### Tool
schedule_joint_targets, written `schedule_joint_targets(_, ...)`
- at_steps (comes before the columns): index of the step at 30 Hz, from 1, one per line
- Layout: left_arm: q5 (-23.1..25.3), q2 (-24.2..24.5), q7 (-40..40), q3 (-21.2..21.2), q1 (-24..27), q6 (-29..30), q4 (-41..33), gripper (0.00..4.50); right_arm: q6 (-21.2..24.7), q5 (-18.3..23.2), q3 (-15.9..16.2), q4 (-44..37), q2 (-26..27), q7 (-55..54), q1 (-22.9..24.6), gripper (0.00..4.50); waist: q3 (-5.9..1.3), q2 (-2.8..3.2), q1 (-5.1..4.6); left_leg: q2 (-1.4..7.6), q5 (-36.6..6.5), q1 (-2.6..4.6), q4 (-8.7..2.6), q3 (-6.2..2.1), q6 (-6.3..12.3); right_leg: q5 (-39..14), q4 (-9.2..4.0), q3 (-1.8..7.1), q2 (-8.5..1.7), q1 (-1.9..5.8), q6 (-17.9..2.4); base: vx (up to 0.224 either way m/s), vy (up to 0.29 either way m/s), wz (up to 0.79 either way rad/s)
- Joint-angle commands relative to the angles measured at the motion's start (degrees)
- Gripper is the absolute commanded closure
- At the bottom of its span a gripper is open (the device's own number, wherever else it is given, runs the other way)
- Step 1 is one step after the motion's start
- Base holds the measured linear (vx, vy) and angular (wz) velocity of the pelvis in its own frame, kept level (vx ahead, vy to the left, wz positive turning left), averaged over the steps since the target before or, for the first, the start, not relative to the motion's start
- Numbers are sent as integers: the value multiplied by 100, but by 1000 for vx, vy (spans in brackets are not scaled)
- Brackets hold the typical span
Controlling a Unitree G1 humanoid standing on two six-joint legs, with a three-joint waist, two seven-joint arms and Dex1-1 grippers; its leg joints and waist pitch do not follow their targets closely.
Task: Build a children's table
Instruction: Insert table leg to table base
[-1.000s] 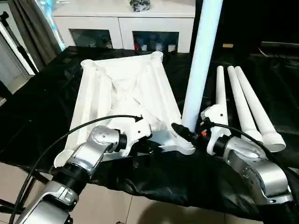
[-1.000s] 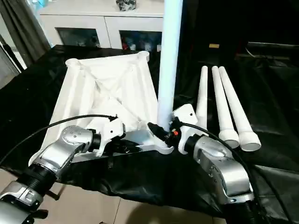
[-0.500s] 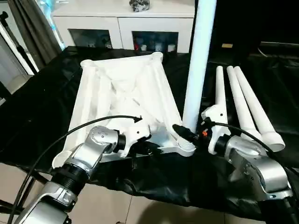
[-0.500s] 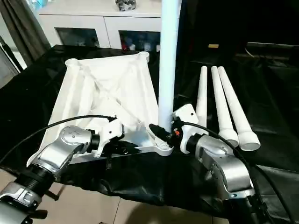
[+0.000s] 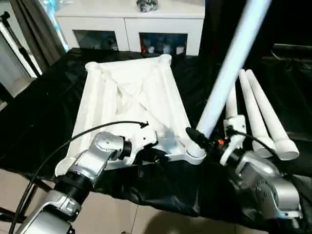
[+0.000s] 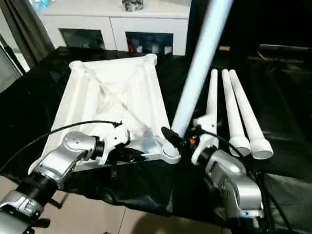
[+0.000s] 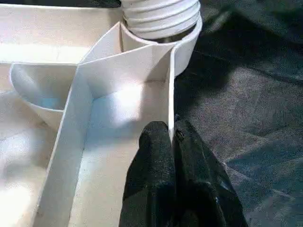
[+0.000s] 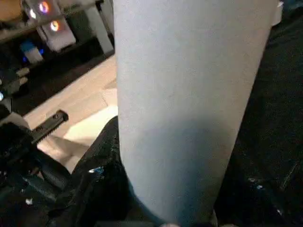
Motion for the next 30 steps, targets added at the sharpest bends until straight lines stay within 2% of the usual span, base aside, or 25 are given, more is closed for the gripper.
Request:
schedule_joint_targets(1,27,10,67,111,-31,-32,1,450,36,-160,53,454,59,-52,286,259,-293,-46,15,208,-266,-50,-422,-25,248,468,-389,191,-383,326,-1584,0,0,0)
schedule_joint_targets(2,33,-2,84,122,-57,-45,31,450,-81,-170,34,533,124,-57,327,259,-293,-3,11,214,-331,-42,-423,-22,234,446,-402,189,-391,310,-1587,0,0,0)
schedule_joint_targets(3,37,-10,95,129,-73,-53,50,450,-155,-175,21,581,165,-60,350,259,-294,-17,7,214,-347,-47,-425,-28,225,457,-396,192,-393,319,-1595,0,0,0)
schedule_joint_targets(4,41,-16,109,137,-95,-58,73,450,-273,-194,9,664,215,-67,372,259,-290,6,7,215,-392,-42,-434,-31,215,434,-403,184,-391,313,-1596,0,0,0)
schedule_joint_targets(6,44,-22,117,149,-118,-61,95,450,-437,-204,-8,780,277,-83,393,259,-283,0,3,213,-473,-40,-446,-34,198,332,-412,185,-388,322,-1585,0,0,0)
schedule_joint_targets(7,45,-23,118,150,-121,-61,99,450,-464,-205,-12,799,288,-86,396,259,-279,36,6,215,-531,-35,-448,-33,186,264,-415,185,-396,309,-1586,0,0,0)
schedule_joint_targets(9,43,-31,136,179,-167,-64,139,450,-811,-203,-49,994,414,-71,415,259,-271,32,-11,220,-693,-33,-467,-36,140,69,-439,189,-398,308,-1568,0,0,0)
schedule_joint_targets(10,43,-32,138,181,-170,-65,143,450,-836,-202,-54,1012,425,-71,414,259,-273,72,-3,220,-716,-31,-470,-42,130,46,-434,186,-403,305,-1571,0,0,0)
schedule_joint_targets(12,48,-41,163,208,-213,-73,201,450,-1222,-242,-68,1201,543,-8,414,259,-273,76,-10,223,-768,-37,-476,-45,120,23,-443,188,-407,306,-1567,0,0,0)
schedule_joint_targets(14,51,-41,167,209,-218,-78,212,450,-1270,-250,-58,1207,557,12,420,259,-271,73,-12,222,-770,-40,-483,-47,130,74,-442,185,-399,308,-1569,0,0,0)
schedule_joint_targets(17,60,-36,177,209,-228,-98,238,450,-1392,-279,-8,1085,561,24,461,259,-273,31,-5,223,-731,-39,-485,-41,181,76,-448,189,-398,309,-1540,0,0,0)
schedule_joint_targets(20,70,-18,187,212,-232,-116,240,450,-1436,-347,40,849,481,11,474,259,-275,33,2,226,-639,-42,-484,-45,213,160,-442,187,-397,309,-1516,0,0,0)
schedule_joint_targets(22,88,-2,198,214,-242,-145,259,450,-1541,-454,106,691,369,40,465,259,-269,-7,6,226,-623,-42,-488,-38,222,88,-450,189,-394,307,-1480,0,0,0)
schedule_joint_targets(23,96,4,202,214,-243,-157,264,450,-1567,-487,130,604,319,60,468,259,-270,3,12,227,-608,-40,-486,-40,222,79,-445,190,-395,304,-1468,0,0,0)
schedule_joint_targets(24,104,5,212,213,-241,-166,264,450,-1590,-502,142,533,278,84,478,259,-266,-24,10,226,-613,-40,-484,-30,239,43,-461,195,-396,298,-1453,0,0,0)
schedule_joint_targets(28,108,22,219,225,-243,-187,274,450,-1563,-546,165,274,122,145,525,259,-263,-13,22,225,-605,-46,-488,-31,257,-66,-468,201,-400,298,-1419,0,0,0)
schedule_joint_targets(29,111,24,223,228,-241,-195,279,450,-1567,-571,166,172,45,168,554,259,-266,-85,17,224,-531,-50,-481,-21,291,20,-471,203,-387,309,-1400,0,0,0)
schedule_joint_targets(30,115,23,229,228,-243,-204,288,450,-1559,-570,155,101,-7,186,573,259,-268,-40,31,222,-469,-51,-477,-22,312,57,-459,203,-399,302,-1404,0,0,0)
